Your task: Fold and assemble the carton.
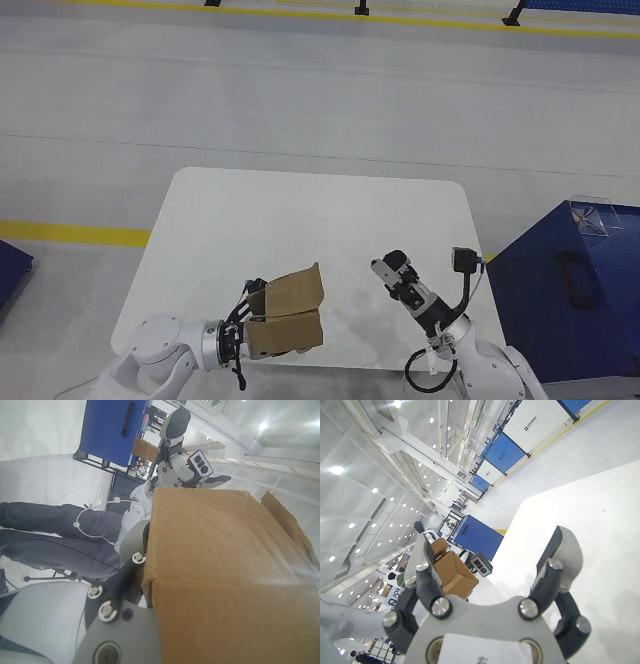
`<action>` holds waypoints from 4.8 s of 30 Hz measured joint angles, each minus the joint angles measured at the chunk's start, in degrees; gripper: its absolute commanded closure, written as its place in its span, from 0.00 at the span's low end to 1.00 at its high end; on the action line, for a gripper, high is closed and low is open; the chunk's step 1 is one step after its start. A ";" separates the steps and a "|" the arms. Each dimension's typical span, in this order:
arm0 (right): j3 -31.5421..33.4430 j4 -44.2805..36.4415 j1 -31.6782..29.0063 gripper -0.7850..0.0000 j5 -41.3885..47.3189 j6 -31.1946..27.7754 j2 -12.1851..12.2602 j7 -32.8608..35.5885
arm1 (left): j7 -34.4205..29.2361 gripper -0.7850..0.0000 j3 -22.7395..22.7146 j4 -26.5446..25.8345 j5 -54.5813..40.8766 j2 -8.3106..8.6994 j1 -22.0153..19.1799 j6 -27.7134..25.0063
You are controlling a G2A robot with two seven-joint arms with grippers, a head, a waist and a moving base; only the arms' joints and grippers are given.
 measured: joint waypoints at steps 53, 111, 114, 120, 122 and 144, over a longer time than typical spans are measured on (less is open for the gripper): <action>4.76 3.30 -3.46 0.00 3.16 11.30 -2.32 -12.34 | 129.22 0.00 32.40 19.54 -62.87 -22.63 -24.57 -24.08; -24.19 18.48 17.16 0.00 -43.83 26.03 -5.60 -3.38 | 74.32 0.00 12.49 -20.54 23.81 -4.93 7.42 42.99; -26.33 21.10 18.81 0.00 -46.27 26.63 -6.15 -1.91 | 73.79 0.00 14.42 -16.79 23.22 -4.74 5.64 43.00; -28.29 24.74 20.40 0.00 -49.61 26.13 -6.73 1.53 | 76.07 0.00 19.29 -8.45 18.93 -5.04 -0.59 43.00; -29.06 25.59 20.79 0.00 -50.87 26.06 -6.94 2.15 | 78.47 0.00 20.40 -6.24 16.77 -5.27 -2.27 43.00; -33.70 34.76 24.98 0.00 -53.97 30.79 -10.63 0.60 | 101.73 0.00 33.83 1.50 -19.02 -5.02 -20.29 43.00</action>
